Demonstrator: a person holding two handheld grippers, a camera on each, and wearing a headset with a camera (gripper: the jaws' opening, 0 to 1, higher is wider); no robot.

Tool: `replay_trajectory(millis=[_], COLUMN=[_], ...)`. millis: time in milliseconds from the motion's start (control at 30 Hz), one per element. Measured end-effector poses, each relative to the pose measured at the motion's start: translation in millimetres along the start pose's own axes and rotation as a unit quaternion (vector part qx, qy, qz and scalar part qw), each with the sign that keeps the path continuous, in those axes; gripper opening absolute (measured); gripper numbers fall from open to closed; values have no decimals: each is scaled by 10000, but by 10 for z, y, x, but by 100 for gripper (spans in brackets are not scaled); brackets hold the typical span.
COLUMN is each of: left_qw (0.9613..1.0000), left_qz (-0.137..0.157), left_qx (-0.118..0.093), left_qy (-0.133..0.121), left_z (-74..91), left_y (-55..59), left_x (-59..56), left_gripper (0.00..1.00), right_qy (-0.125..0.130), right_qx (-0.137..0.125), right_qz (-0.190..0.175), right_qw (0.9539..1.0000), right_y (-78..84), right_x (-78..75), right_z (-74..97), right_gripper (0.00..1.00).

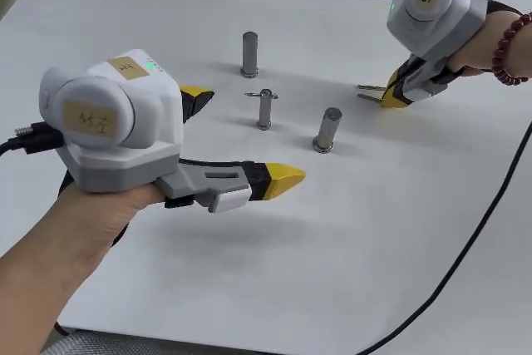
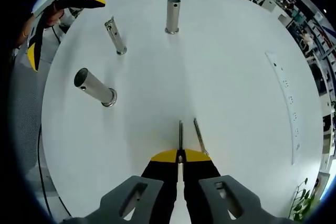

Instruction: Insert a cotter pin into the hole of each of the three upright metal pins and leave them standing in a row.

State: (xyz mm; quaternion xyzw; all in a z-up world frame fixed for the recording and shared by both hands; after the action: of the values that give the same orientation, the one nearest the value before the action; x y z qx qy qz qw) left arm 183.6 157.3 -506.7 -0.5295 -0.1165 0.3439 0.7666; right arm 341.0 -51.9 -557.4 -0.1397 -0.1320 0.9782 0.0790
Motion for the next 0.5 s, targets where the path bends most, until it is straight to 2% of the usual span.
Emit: replay_trajectory(millis=[300, 400, 500], left_qw=[9999, 9998, 9999], left_qz=[-111, -183, -114], left_qx=[46, 41, 5], left_qy=[33, 19, 53], left_z=[7, 15, 13], left_y=[-22, -45, -56], left_x=[-35, -49, -61], left_gripper=[86, 82, 80], right_qy=[73, 98, 163], right_qx=[-165, -310, -427], right_qz=[18, -11, 39], right_qw=[9998, 9995, 9989], right_y=[47, 44, 37], right_x=[76, 154, 240], right_z=[108, 194, 270], right_gripper=[0, 0, 0])
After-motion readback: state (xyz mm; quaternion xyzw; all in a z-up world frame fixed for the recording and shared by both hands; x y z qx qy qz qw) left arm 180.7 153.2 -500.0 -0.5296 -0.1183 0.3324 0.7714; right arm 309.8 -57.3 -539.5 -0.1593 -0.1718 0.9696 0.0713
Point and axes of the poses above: the centre of the closed fingertips' face, and the gripper's own axes: z roughly backward along the fingers, x roughly to its left, y roughly out of its underside, the point moved 6 cm from there along z, roughly backward along the fingers, and after that the axes turned 9 degrees about y, right-handed, at the moved point
